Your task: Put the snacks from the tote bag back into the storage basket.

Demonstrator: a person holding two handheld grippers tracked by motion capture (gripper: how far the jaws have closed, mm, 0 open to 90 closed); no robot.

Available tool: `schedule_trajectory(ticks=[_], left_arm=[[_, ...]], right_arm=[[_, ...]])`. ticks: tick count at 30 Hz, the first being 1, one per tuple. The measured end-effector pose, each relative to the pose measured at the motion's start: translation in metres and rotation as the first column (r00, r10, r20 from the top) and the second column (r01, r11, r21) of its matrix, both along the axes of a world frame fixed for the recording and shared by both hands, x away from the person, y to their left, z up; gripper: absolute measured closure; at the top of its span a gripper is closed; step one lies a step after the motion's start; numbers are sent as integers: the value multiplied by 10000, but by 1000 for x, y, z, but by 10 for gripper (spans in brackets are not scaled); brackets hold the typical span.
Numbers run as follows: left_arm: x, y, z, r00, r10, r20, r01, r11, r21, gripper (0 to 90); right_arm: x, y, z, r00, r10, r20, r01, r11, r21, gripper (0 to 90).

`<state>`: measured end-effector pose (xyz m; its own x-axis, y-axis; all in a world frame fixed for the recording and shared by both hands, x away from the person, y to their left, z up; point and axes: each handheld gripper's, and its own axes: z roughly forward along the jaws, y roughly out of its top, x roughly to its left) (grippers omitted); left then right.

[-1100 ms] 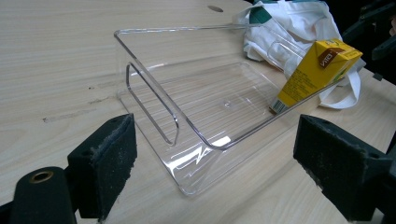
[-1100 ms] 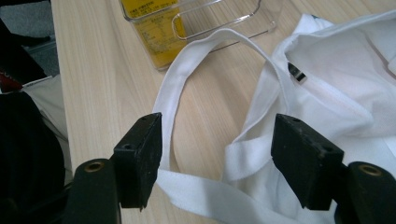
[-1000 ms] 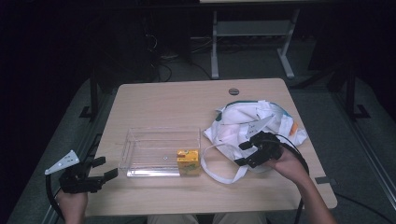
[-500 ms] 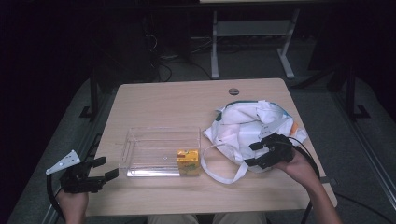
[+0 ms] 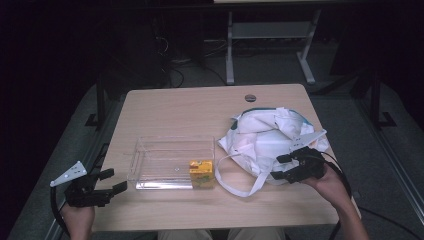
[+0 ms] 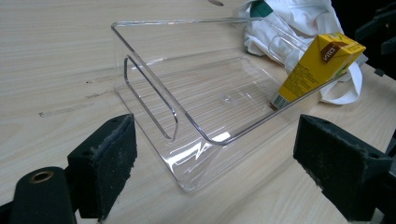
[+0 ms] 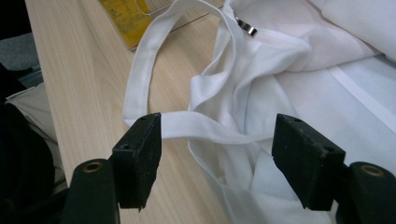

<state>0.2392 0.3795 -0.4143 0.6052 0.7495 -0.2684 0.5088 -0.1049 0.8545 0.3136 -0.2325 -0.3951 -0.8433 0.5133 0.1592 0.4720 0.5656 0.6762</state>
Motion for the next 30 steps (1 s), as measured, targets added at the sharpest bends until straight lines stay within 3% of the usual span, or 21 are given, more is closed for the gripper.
schedule_trajectory(ticks=[14, 30], left_arm=[[0, -1, 0, 9999, -118, -2, 118, 9999, 55, 130], [1, -5, -1, 9996, -255, -84, 256, 9995, 174, 130]], right_arm=[[-10, -23, -5, 9972, -554, 507, 533, 9977, 411, 322], [-28, -37, -14, 9911, -1198, 588, 1166, 9916, 551, 310]])
